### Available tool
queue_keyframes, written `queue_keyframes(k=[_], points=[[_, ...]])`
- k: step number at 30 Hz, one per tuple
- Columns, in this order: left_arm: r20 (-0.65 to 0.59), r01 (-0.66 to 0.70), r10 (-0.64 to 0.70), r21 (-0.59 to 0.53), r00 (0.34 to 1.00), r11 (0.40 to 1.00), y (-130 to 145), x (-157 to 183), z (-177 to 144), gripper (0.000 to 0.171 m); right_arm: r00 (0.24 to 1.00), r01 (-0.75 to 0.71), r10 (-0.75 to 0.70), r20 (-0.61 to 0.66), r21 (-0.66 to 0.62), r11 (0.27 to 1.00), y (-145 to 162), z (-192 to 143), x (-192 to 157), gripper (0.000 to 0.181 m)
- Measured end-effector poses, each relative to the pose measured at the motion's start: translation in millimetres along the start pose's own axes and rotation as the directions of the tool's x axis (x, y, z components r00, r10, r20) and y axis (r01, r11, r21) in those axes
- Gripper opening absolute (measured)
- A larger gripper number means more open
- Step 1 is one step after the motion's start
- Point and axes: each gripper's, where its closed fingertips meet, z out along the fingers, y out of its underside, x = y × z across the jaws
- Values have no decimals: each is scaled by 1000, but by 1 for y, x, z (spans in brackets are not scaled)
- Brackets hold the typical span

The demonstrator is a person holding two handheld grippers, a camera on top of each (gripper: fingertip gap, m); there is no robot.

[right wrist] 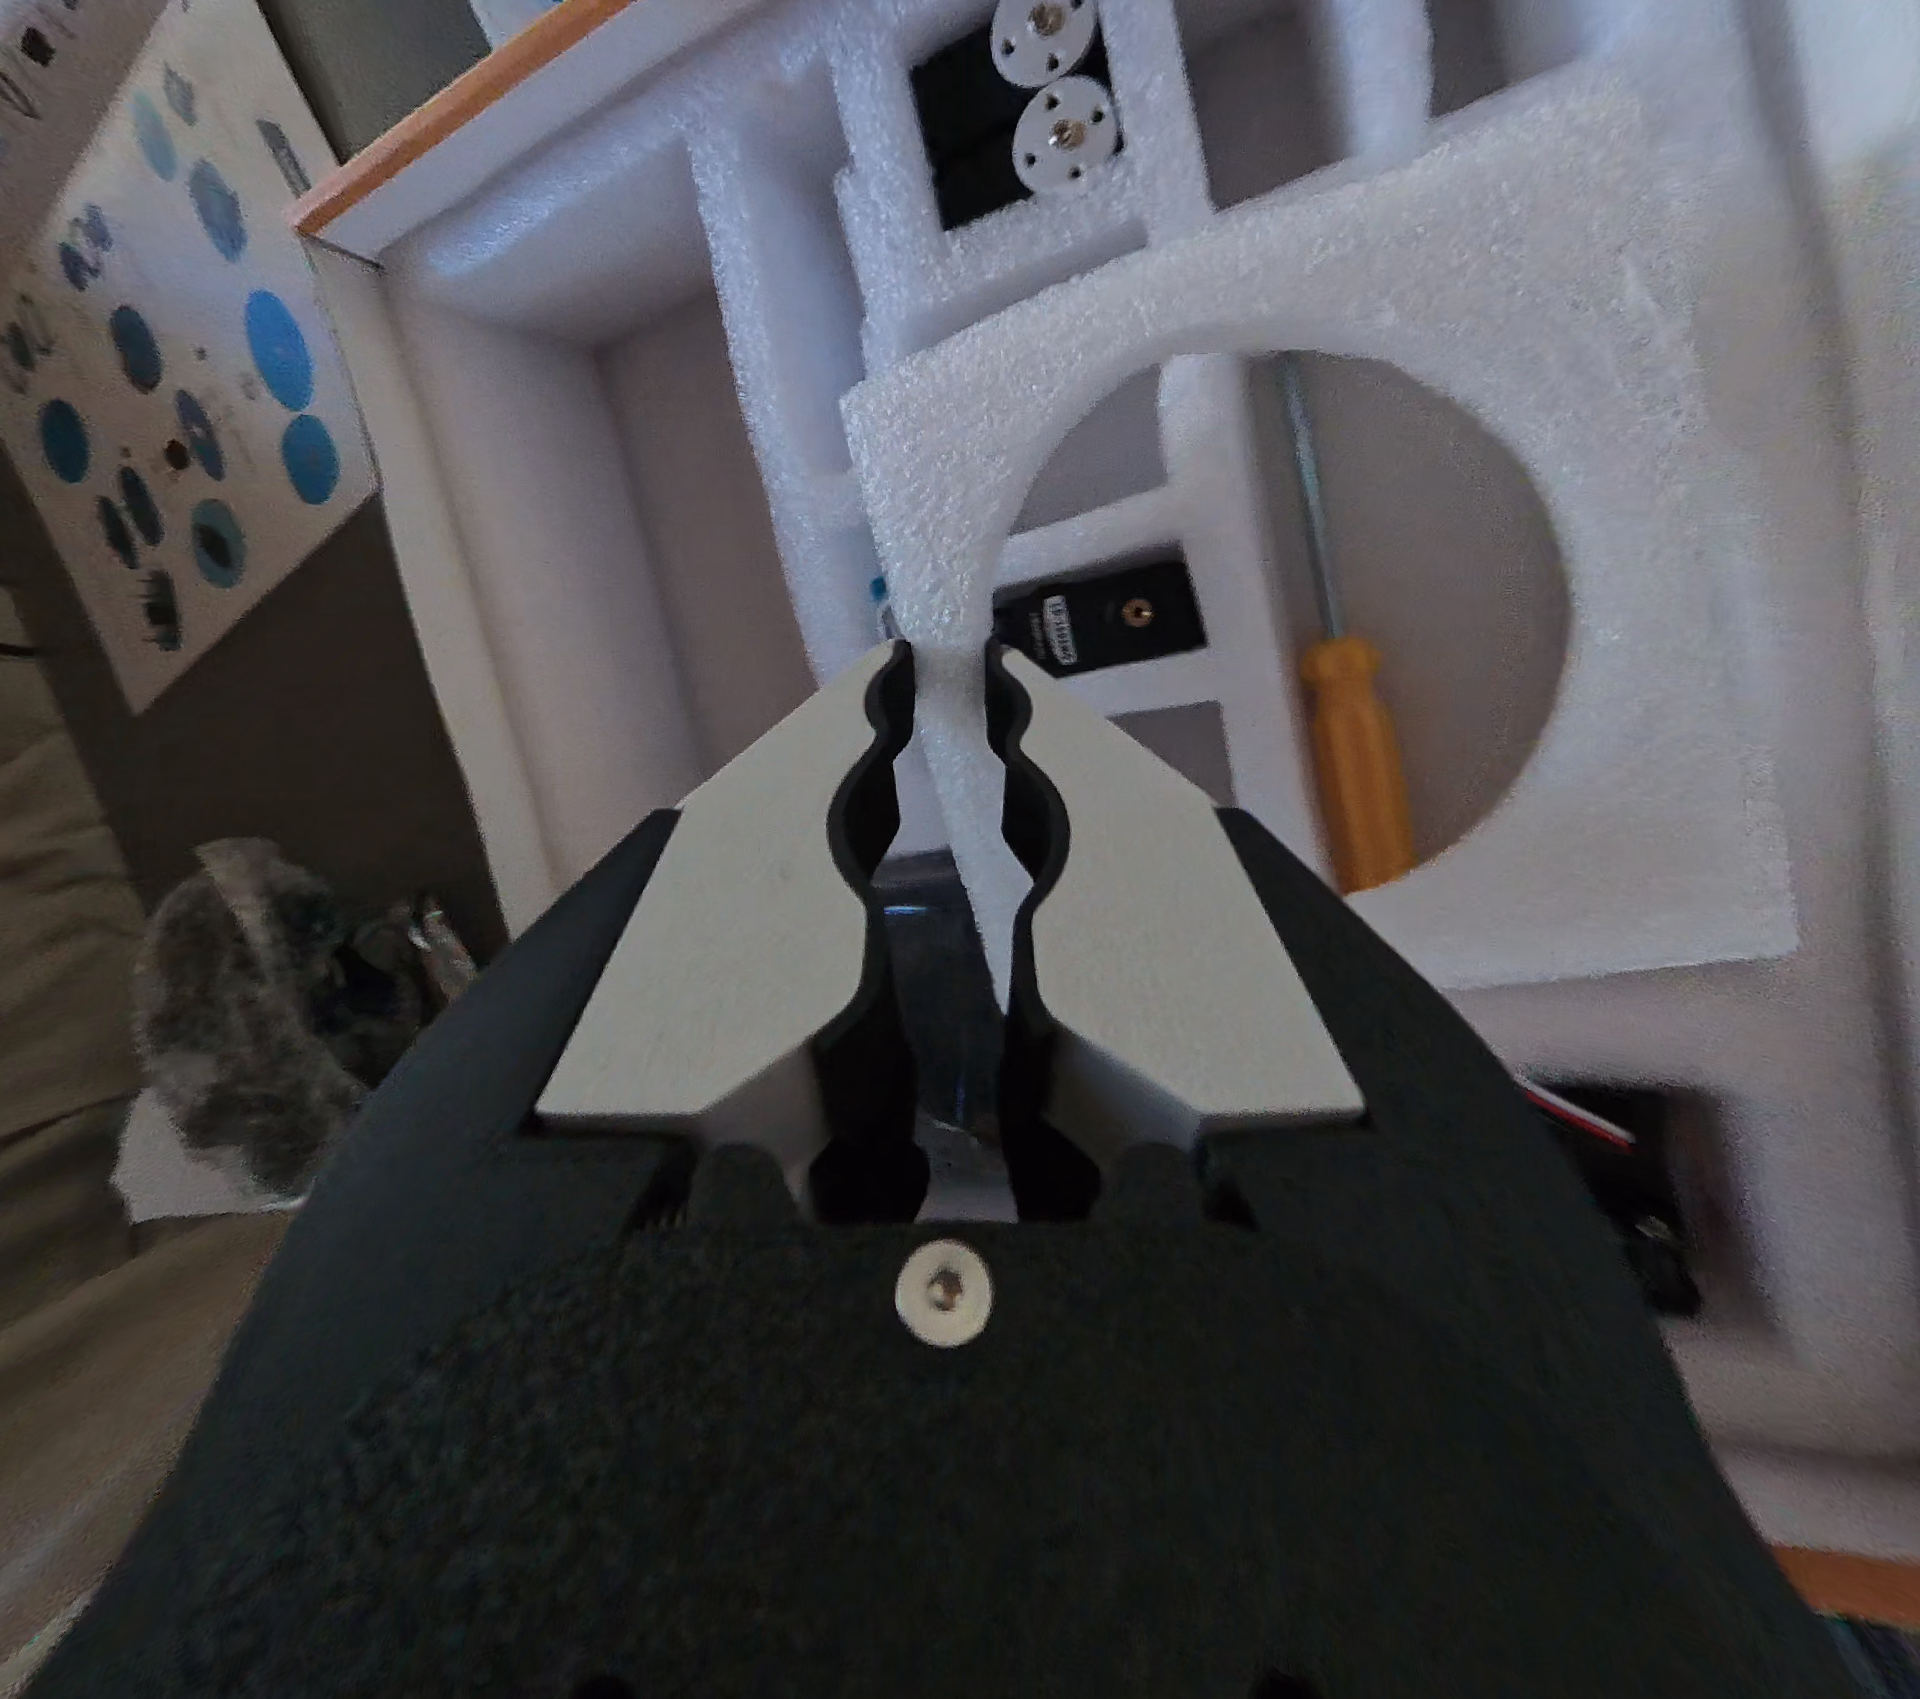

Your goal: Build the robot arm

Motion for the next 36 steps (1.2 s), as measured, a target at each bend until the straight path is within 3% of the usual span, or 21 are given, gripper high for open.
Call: queue_keyframes(k=[3, 7, 12, 15, 18, 22, 26, 28, 31, 36], points=[[-8, 27, -27, -3, 1000, 1000, 2, -3, 2, 39, 986, 51, -42, -159, 53, 997, -8, -19, 27, 12], [-3, 39, -39, -8, 999, 999, 3, -5, -1, 39, 938, 92, -27, -345, 174, 980, -42, -44, 72, 12], [57, 33, -32, -27, 998, 999, 9, -10, -10, 39, 923, -86, 185, -338, 287, 954, -73, -46, 134, 14], [85, 44, -41, -34, 996, 998, 12, -12, -14, 39, 898, -177, 313, -309, 398, 900, -80, -58, 162, 13], [90, 57, -53, -34, 994, 998, 13, -13, -13, 39, 868, -261, 430, -246, 511, 819, -79, -68, 176, 13], [79, 67, -64, -41, 995, 997, 12, -17, -6, 39, 878, -259, 415, -239, 493, 831, -68, -65, 173, 13], [64, 64, -62, -41, 996, 997, 10, -15, -1, 39, 936, -191, 317, -155, 533, 824, -93, -66, 138, 12], [64, 65, -62, -40, 996, 997, 10, -14, -1, 39, 975, -98, 187, -121, 519, 849, -118, -60, 101, 11], [63, 76, -74, -33, 995, 997, 12, -14, -3, 39, 988, 76, -12, -152, 423, 903, -154, -42, 42, 11], [74, 98, -97, -14, 993, 995, 21, -22, -11, 39, 959, 282, -274, -68, 242, 928, -193, -3, -70, 11]])
